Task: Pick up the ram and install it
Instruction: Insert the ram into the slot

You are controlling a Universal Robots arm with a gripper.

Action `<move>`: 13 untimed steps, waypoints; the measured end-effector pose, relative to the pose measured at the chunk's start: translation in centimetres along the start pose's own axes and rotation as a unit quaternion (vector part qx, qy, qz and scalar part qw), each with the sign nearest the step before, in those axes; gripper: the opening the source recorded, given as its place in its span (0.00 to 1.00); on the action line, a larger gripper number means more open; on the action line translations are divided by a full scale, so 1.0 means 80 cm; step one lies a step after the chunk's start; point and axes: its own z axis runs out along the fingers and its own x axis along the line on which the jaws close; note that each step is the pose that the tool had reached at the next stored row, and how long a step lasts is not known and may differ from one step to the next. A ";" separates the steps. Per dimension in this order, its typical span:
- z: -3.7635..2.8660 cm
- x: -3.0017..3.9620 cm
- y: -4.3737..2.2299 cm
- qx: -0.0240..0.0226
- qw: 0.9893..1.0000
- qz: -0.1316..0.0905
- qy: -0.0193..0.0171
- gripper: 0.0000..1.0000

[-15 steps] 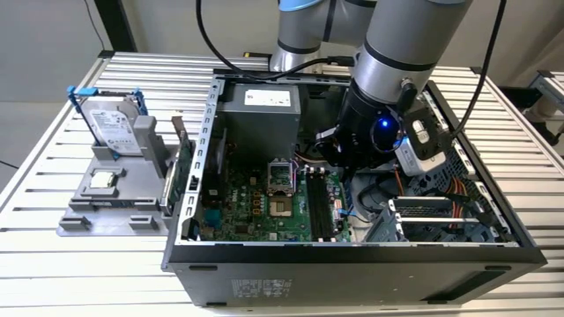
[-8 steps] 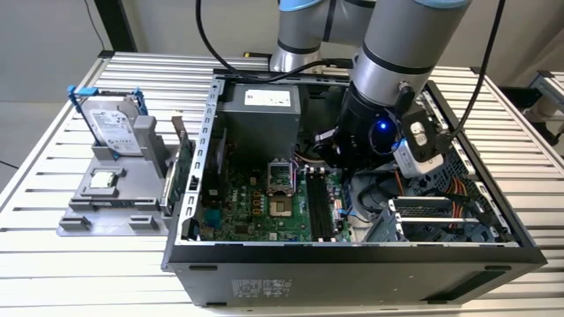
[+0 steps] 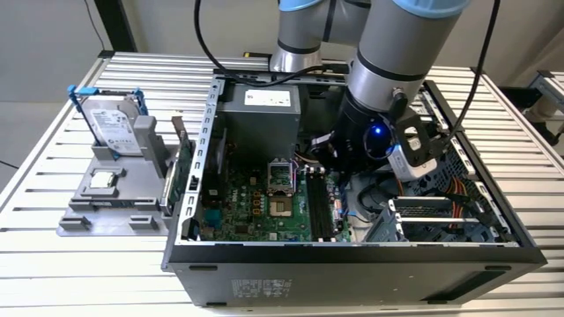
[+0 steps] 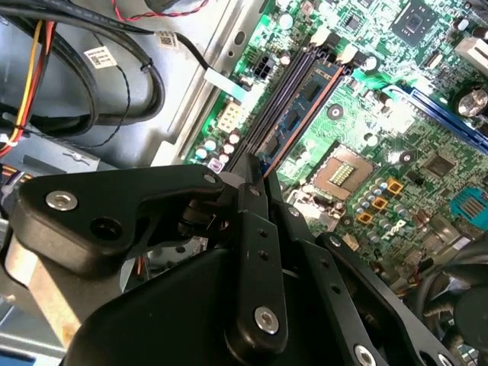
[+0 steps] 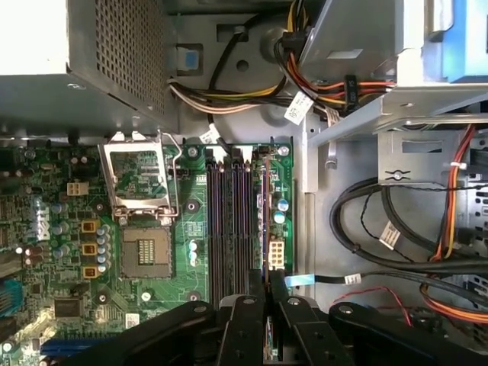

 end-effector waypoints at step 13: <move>0.0223 0.0035 -0.0005 0.007 1.000 0.000 -0.007 0.00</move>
